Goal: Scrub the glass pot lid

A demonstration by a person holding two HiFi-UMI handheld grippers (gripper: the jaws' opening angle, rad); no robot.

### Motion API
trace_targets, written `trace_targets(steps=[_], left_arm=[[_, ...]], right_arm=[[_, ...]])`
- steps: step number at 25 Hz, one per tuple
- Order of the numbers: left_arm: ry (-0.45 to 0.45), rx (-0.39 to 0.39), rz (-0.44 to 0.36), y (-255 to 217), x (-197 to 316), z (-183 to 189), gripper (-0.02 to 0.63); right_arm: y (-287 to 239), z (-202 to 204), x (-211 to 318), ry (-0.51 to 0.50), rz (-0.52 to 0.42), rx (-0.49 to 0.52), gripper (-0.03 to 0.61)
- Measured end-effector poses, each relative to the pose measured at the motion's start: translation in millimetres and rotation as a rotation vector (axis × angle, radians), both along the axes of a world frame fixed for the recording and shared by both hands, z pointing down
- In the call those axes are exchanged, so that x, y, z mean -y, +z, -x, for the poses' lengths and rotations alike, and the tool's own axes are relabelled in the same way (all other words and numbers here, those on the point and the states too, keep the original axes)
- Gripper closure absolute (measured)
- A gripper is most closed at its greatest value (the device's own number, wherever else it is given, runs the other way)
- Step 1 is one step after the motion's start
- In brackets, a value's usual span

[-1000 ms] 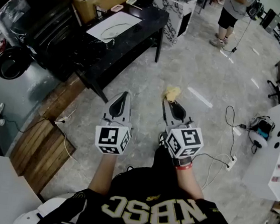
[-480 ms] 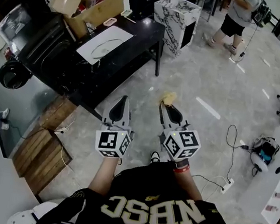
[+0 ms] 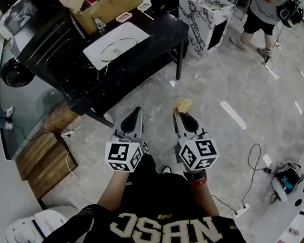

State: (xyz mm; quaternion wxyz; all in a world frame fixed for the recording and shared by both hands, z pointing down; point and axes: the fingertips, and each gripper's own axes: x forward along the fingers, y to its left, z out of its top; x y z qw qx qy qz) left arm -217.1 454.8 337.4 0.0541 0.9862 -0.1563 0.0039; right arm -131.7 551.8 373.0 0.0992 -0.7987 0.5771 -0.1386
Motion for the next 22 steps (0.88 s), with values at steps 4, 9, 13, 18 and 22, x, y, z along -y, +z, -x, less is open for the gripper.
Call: trace_targets(steps=[4, 9, 13, 18, 22], left_arm=[[0.046, 0.014, 0.036, 10.2, 36.3, -46.5, 0.597], [0.052, -0.007, 0.046, 19.8, 109.2, -109.8, 0.597], [0.017, -0.019, 0.042, 4.1, 186.7, -150.0, 0.597], [-0.074, -0.038, 0.035, -7.0, 284.2, -167.5, 0.597], [-0.166, -0.007, 0.077, 11.3, 364.3, -155.8, 0.597]], right_arm=[[3.1, -22.6, 56.2, -0.055, 0.02, -0.013, 0.522], [15.5, -72.8, 133.5, -0.075, 0.065, -0.044, 0.522], [-0.1, -125.6, 197.2, -0.071, 0.085, -0.07, 0.52], [-9.3, -158.6, 295.9, -0.174, 0.114, -0.079, 0.52], [13.5, -157.3, 378.9, -0.279, 0.188, -0.041, 0.517]])
